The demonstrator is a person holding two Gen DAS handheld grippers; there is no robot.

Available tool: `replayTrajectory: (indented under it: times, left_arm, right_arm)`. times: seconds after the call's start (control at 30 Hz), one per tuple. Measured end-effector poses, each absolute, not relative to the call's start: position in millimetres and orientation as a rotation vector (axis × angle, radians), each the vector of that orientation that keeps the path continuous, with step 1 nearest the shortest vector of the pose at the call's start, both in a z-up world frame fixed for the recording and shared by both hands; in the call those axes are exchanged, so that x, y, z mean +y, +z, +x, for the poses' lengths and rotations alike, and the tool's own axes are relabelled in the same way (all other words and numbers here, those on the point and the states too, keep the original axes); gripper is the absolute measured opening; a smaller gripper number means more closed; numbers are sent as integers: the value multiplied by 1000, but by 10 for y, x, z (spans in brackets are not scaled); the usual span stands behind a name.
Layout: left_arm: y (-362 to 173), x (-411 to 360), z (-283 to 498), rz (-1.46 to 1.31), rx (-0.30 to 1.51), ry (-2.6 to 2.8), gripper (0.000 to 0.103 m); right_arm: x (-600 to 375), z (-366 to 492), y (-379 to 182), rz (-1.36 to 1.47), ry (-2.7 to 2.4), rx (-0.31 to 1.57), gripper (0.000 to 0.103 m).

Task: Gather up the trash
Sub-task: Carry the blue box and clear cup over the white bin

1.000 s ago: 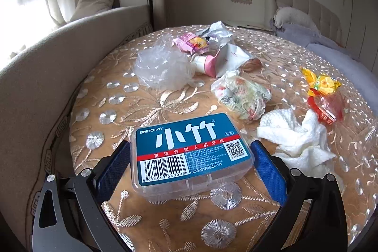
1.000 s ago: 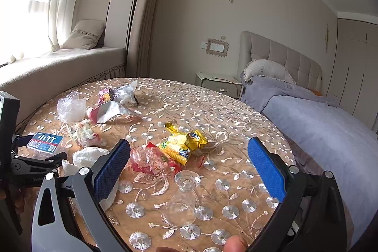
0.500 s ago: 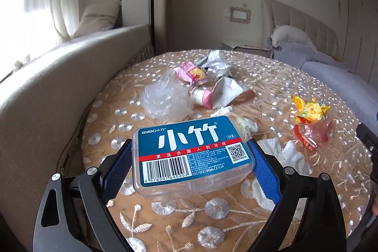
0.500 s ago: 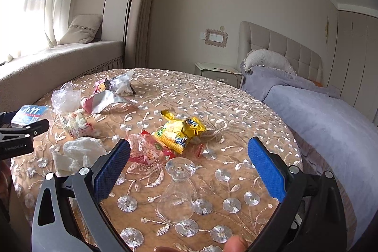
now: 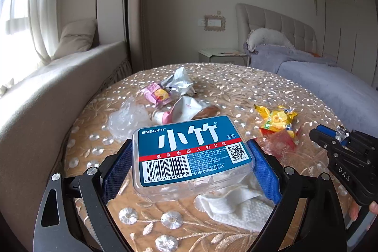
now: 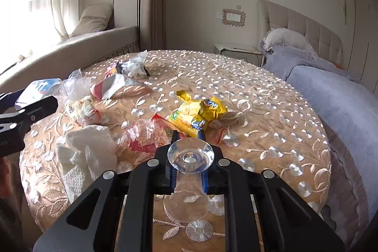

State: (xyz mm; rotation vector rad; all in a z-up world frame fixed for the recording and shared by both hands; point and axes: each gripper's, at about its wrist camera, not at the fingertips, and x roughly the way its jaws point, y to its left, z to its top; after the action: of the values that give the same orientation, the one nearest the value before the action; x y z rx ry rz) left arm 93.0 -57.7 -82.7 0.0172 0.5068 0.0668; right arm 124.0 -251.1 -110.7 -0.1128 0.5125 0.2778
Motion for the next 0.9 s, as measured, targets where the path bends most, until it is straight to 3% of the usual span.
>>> replayTrajectory:
  times: [0.5,0.9]
  left_arm:
    - [-644,-1701,1037,86,453,-196,91]
    - [-793,-2750,954,198,469,-429,91]
  right_arm:
    - [-3272,887,-552,-137,122,375,17]
    - [-4157,585,-561,-113,-95,370,17]
